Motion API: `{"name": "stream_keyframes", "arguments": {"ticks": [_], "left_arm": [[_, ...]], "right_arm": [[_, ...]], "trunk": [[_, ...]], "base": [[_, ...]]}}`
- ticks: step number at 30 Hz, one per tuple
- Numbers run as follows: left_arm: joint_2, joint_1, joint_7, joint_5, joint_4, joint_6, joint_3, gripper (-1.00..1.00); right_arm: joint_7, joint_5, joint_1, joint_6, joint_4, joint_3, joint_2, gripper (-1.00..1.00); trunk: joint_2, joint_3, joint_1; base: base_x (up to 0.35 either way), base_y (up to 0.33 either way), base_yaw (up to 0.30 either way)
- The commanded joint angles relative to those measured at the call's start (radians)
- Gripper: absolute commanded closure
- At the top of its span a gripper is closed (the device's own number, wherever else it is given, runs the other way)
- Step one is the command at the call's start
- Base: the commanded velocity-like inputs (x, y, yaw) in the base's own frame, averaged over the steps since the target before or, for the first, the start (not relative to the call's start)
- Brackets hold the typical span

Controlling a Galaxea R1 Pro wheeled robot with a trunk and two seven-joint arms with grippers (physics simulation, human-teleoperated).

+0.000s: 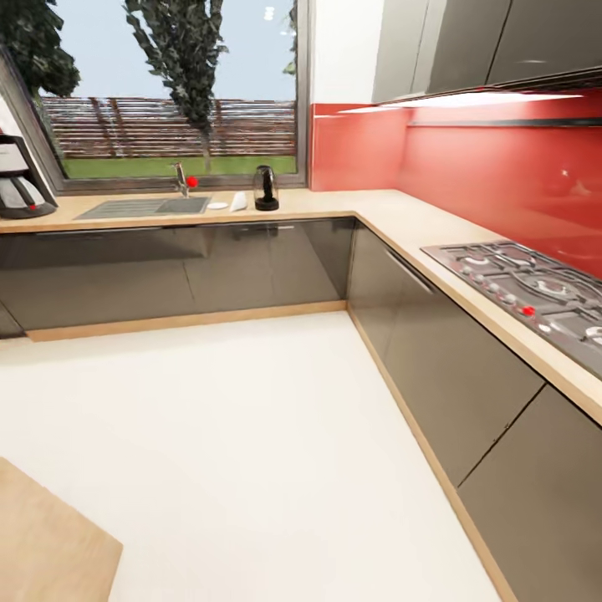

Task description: Set up a coffee station on the kitchen countertop: keep the coffee maker on the countertop, move the bottle of coffee from the kitchen shelf to the counter next to the coffee maker, place a paper coffee filter on top of the coffee maker, put the saucer next to the coffee maker with the coffee cup on the saucer, and place the electric kettle next to the coffee maker.

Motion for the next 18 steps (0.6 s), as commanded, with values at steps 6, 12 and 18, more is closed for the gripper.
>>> {"name": "stream_keyframes", "arguments": {"ticks": [6,12,18], "left_arm": [[0.000,0.000,0.001,0.000,0.001,-0.003,0.002,-1.00],[-0.001,0.000,0.001,0.003,0.001,-0.003,0.002,-1.00],[-0.001,0.000,0.002,-0.001,0.001,-0.003,0.001,-1.00]], "right_arm": [[0.000,0.010,0.000,-0.003,0.000,-0.004,0.001,-1.00],[0.000,0.010,0.000,-0.003,0.000,-0.004,0.001,-1.00],[0.000,0.010,0.000,-0.003,0.000,-0.004,0.001,-1.00]], "trunk": [[0.000,0.005,0.001],[0.000,0.012,0.001],[0.000,0.019,0.001]], "base": [[0.334,0.000,0.218],[0.120,0.000,0.212],[0.006,0.000,0.201]]}}
